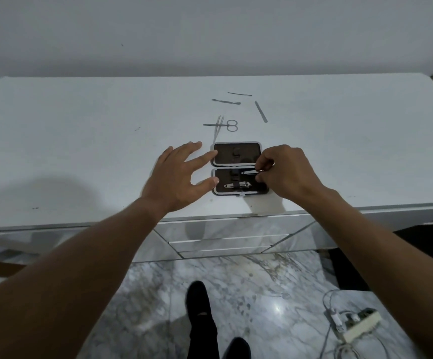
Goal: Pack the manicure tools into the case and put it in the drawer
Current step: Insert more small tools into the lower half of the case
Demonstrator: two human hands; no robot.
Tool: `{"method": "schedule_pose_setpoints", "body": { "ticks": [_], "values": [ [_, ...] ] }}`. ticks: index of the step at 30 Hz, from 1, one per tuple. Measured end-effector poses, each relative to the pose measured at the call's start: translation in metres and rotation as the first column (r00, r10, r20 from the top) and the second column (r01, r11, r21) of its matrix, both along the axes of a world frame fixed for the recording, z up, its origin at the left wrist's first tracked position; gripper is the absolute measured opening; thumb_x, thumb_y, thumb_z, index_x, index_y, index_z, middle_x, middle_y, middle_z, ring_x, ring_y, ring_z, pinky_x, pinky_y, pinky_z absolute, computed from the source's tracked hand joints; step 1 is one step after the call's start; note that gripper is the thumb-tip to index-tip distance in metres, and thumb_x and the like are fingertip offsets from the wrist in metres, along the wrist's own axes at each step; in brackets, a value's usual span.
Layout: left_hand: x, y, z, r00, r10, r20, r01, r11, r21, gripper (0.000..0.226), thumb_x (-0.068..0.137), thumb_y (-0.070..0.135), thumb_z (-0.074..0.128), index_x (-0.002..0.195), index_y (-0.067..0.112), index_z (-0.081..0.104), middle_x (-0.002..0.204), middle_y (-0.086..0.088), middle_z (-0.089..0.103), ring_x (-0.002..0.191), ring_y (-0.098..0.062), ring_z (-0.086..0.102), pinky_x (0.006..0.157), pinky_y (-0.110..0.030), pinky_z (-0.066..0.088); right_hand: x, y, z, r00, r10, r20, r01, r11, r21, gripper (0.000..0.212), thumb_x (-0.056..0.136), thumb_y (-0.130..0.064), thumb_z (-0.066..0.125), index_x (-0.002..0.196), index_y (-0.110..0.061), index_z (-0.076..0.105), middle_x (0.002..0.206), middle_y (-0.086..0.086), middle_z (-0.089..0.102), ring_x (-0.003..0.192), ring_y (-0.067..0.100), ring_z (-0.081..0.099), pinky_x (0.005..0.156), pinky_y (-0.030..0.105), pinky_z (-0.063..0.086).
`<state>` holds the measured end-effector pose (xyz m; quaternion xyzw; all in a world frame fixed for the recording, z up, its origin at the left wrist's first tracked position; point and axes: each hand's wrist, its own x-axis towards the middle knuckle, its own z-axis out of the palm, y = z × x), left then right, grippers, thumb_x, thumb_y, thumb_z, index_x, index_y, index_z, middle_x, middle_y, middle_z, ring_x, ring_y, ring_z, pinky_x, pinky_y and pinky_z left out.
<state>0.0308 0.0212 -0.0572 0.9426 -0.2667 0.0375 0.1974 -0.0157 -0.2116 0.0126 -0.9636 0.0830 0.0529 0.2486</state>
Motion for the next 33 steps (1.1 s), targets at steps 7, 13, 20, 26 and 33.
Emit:
{"method": "schedule_pose_setpoints", "body": {
  "ticks": [7,13,20,26,33],
  "values": [
    [-0.001,-0.001,0.0,1.0,0.006,-0.007,-0.006,1.0,-0.002,0.064,0.085,0.07,0.037,0.142,0.042,0.041,0.152,0.002,0.039,0.142,-0.015,0.028,0.118,-0.044,0.016,0.0,0.005,0.0,1.0,0.002,0.02,-0.002,1.0,0.0,0.013,0.079,-0.008,0.074,0.09,-0.015,0.076,0.092,0.008,0.073,0.081,0.023,0.063,0.07,0.023,0.042],
    [0.0,0.0,-0.001,1.0,0.009,-0.003,-0.009,1.0,-0.006,0.062,0.085,0.069,0.038,0.142,0.043,0.041,0.151,0.003,0.039,0.142,-0.014,0.029,0.118,-0.044,0.016,0.001,0.008,0.001,0.999,0.027,0.024,-0.027,1.0,-0.007,0.014,0.081,-0.007,0.071,0.092,-0.014,0.077,0.097,0.01,0.073,0.087,0.027,0.067,0.078,0.028,0.052],
    [0.0,0.0,0.0,1.0,0.015,-0.014,-0.015,1.0,-0.013,0.062,0.085,0.069,0.039,0.142,0.044,0.04,0.151,0.004,0.038,0.142,-0.014,0.028,0.118,-0.042,0.014,-0.001,0.021,0.0,0.99,0.111,0.082,-0.11,0.994,-0.02,0.02,0.084,-0.003,0.063,0.097,-0.009,0.077,0.099,0.01,0.075,0.09,0.029,0.069,0.085,0.038,0.056],
    [0.0,0.0,-0.001,1.0,0.013,-0.01,-0.013,1.0,-0.007,0.062,0.086,0.069,0.039,0.142,0.043,0.04,0.151,0.004,0.039,0.141,-0.014,0.028,0.118,-0.042,0.015,0.004,0.026,-0.003,0.993,0.097,0.068,-0.099,0.995,0.028,0.017,0.084,-0.006,0.068,0.098,-0.012,0.076,0.097,0.008,0.074,0.088,0.024,0.069,0.083,0.032,0.055],
    [-0.001,0.0,0.0,1.0,0.014,-0.015,-0.014,1.0,0.003,0.062,0.086,0.069,0.038,0.143,0.044,0.038,0.152,0.004,0.038,0.142,-0.014,0.027,0.118,-0.042,0.014,0.005,0.024,-0.003,0.992,0.115,0.051,-0.117,0.992,0.042,0.018,0.084,-0.007,0.068,0.099,-0.012,0.075,0.098,0.008,0.074,0.088,0.024,0.068,0.082,0.031,0.055]
  ]
}}
